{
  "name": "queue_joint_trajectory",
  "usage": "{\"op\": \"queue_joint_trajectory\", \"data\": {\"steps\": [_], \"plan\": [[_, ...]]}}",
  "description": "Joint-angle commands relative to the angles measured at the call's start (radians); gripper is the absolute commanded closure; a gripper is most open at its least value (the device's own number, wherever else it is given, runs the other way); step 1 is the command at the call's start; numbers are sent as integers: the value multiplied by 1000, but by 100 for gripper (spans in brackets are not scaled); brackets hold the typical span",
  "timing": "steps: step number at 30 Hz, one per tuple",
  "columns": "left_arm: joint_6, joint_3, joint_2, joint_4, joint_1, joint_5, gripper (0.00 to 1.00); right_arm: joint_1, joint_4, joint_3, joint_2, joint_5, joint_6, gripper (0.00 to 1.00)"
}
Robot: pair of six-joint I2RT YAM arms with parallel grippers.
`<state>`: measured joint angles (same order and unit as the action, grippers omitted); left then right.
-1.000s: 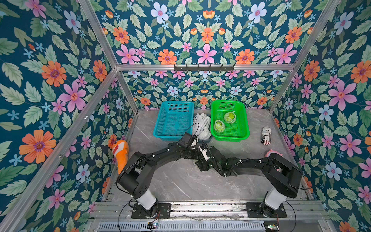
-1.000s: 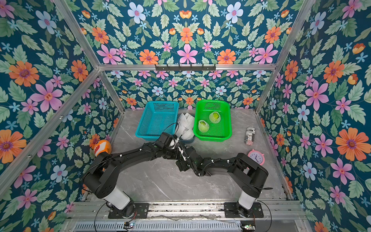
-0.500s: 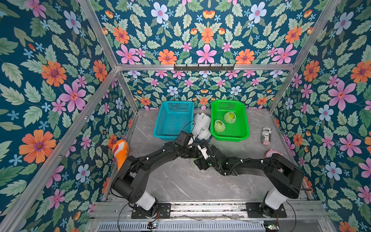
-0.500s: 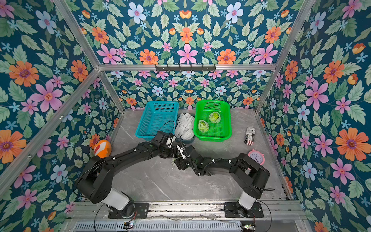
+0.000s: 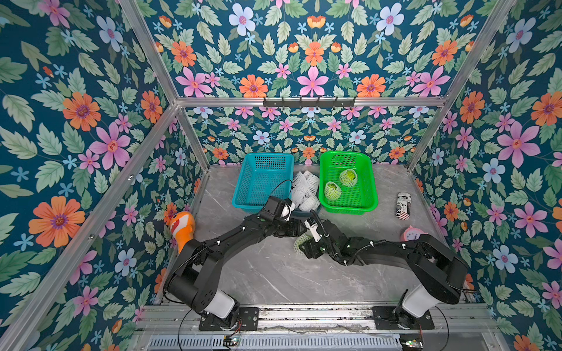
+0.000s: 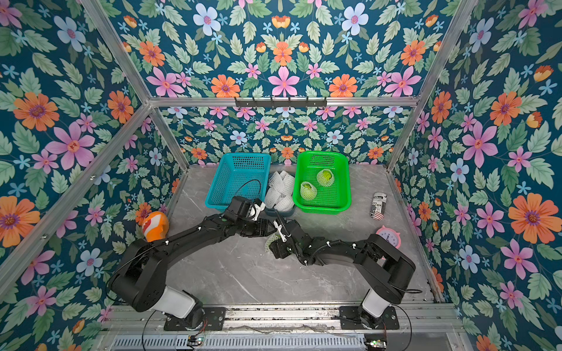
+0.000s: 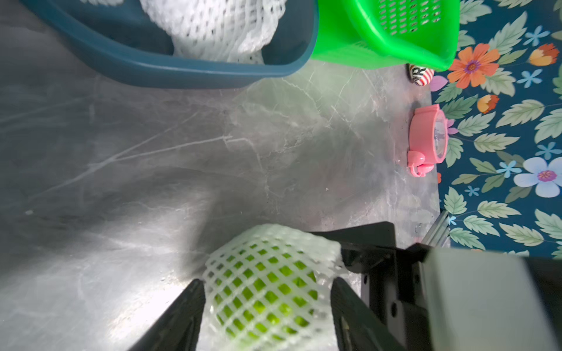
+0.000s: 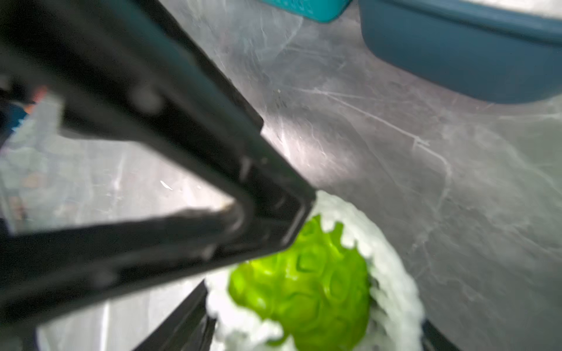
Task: Sleeve custard apples in foam nets
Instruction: Pick up the custard apple from the center of the board.
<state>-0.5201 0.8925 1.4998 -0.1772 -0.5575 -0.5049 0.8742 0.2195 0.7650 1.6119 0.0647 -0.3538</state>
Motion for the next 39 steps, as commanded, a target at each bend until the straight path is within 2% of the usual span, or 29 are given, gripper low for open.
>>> {"op": "queue_joint_trajectory", "data": {"steps": [1,12,16,22,25,29,39], "plan": [[-32,-17,-35,59,28,11,31,-24,11,-20,-30,46,-48,24],[-86,-121,-163,163,82,35,31,-195,231,-131,-132,269,-279,24],[-128,-177,-184,247,86,-1,33,-227,289,-150,-151,315,-333,24],[-217,-255,-178,438,87,-112,38,-235,334,-152,-161,343,-410,24],[-244,-267,-174,491,86,-134,39,-267,544,-202,-106,413,-560,24],[-298,-307,-199,611,87,-161,38,-269,688,-229,-62,424,-655,24],[-372,-333,-161,732,78,-227,39,-269,726,-223,-45,446,-672,25]]}}
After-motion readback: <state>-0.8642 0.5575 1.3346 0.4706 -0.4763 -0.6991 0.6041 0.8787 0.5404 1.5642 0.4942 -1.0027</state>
